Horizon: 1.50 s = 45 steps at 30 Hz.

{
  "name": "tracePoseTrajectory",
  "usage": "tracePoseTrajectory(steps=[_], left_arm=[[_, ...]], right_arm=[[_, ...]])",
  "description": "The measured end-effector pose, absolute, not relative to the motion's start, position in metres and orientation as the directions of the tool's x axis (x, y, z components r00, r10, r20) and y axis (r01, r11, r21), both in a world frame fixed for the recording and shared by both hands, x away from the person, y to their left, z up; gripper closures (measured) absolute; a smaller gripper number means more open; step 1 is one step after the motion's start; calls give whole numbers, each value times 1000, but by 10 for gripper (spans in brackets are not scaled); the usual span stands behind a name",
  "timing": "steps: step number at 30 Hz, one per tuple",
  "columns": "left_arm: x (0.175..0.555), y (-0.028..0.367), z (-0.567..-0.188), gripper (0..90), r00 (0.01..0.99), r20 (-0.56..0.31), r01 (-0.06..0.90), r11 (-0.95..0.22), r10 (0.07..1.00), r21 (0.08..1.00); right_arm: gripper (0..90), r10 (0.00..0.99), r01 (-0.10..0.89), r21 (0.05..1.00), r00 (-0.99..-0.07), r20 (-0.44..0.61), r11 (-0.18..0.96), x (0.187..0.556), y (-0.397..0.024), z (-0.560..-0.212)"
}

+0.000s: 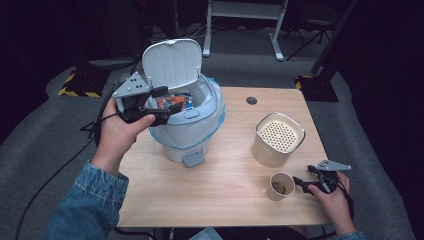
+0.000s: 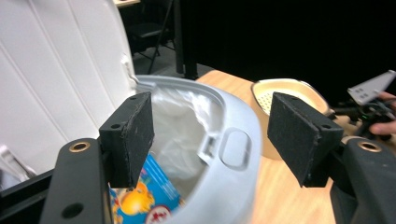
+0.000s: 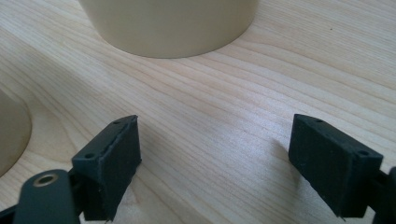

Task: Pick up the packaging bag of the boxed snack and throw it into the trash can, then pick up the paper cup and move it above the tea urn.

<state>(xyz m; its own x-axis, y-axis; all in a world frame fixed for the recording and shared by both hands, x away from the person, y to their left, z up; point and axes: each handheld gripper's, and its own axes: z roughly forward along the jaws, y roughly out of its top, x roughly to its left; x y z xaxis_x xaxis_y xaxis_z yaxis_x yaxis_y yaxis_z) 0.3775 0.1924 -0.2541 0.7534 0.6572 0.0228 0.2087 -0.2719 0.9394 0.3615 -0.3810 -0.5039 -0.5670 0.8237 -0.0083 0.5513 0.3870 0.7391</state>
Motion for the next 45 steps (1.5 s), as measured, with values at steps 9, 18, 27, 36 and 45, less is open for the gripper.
tracePoseTrajectory(steps=[9, 18, 27, 36, 45], left_arm=[[342, 200, -277, 330, 786, 19, 222, -312, 618, 924], [324, 215, -325, 326, 756, 18, 298, -368, 654, 881], [318, 227, -369, 315, 738, 7, 356, -398, 675, 846], [316, 235, -416, 314, 709, -54, 430, -370, 703, 824], [322, 238, -450, 311, 664, -73, 496, -365, 744, 788]], right_arm=[[230, 817, 535, 731, -575, -53, 424, 356, -382, -498], [284, 769, 528, 716, -640, -18, 456, 342, -381, -483], [305, 727, 527, 697, -686, 12, 486, 334, -377, -477], [256, 696, 505, 707, -718, 27, 494, 322, -376, -477], [225, 682, 498, 724, -730, 51, 478, 315, -374, -478]])
